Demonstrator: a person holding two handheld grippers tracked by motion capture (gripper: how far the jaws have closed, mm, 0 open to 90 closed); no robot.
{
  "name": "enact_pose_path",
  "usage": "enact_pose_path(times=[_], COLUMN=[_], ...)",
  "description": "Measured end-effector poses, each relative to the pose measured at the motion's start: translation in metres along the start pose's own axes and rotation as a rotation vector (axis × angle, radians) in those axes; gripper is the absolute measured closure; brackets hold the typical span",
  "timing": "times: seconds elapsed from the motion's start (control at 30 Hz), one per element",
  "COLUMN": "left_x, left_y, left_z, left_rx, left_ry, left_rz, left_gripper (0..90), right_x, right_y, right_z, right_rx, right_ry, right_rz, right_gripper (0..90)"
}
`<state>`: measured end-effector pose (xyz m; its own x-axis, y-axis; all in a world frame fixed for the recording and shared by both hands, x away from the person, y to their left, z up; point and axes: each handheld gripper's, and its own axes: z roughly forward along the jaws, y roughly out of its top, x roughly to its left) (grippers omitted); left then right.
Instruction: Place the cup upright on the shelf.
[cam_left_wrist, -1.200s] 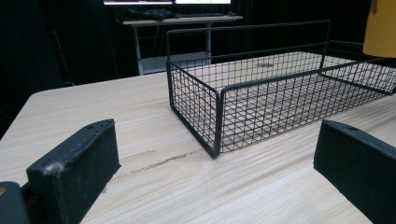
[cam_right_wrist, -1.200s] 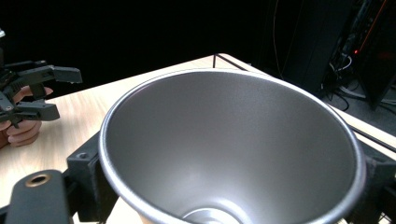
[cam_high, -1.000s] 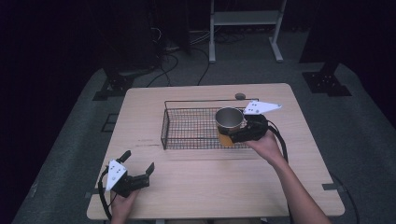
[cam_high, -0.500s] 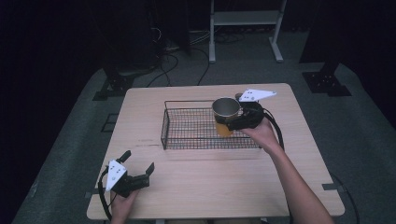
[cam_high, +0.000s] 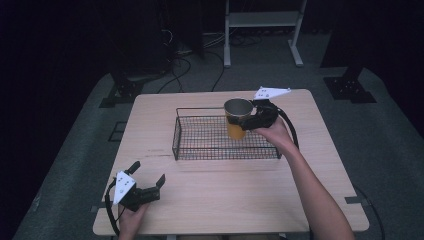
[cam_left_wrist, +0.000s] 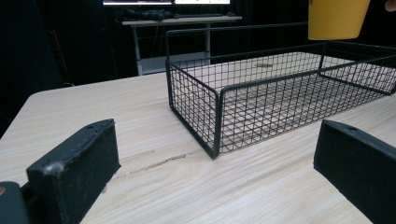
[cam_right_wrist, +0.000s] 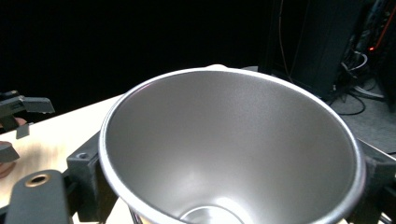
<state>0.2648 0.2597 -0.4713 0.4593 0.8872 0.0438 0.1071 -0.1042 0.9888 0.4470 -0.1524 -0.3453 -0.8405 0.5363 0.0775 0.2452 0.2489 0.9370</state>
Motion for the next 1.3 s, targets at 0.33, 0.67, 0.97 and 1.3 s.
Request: enact_pose_path(times=[0.33,0.67,0.97,1.3], left_x=[0.0,0.0,0.0,0.0], left_y=[0.0,0.0,0.0,0.0], left_z=[0.0,0.0,0.0,0.0], left_rx=[-0.001,-0.001,-0.001,-0.002], left_ry=[0.001,0.001,0.0,-0.001], left_rz=[0.0,0.0,0.0,0.0], left_gripper=[0.0,0.0,0.0,0.0], right_x=[-0.007,-0.015,-0.024,-0.029], right_y=[-0.006,-0.014,-0.024,-0.036], right_z=[0.014,0.024,0.034,0.047], right_rx=[0.029,0.043,0.077,0.107], right_ry=[0.023,0.037,0.037,0.038], right_rz=[-0.022,-0.01,-0.006,-0.004], right_gripper=[11.8,11.8,11.7,11.6])
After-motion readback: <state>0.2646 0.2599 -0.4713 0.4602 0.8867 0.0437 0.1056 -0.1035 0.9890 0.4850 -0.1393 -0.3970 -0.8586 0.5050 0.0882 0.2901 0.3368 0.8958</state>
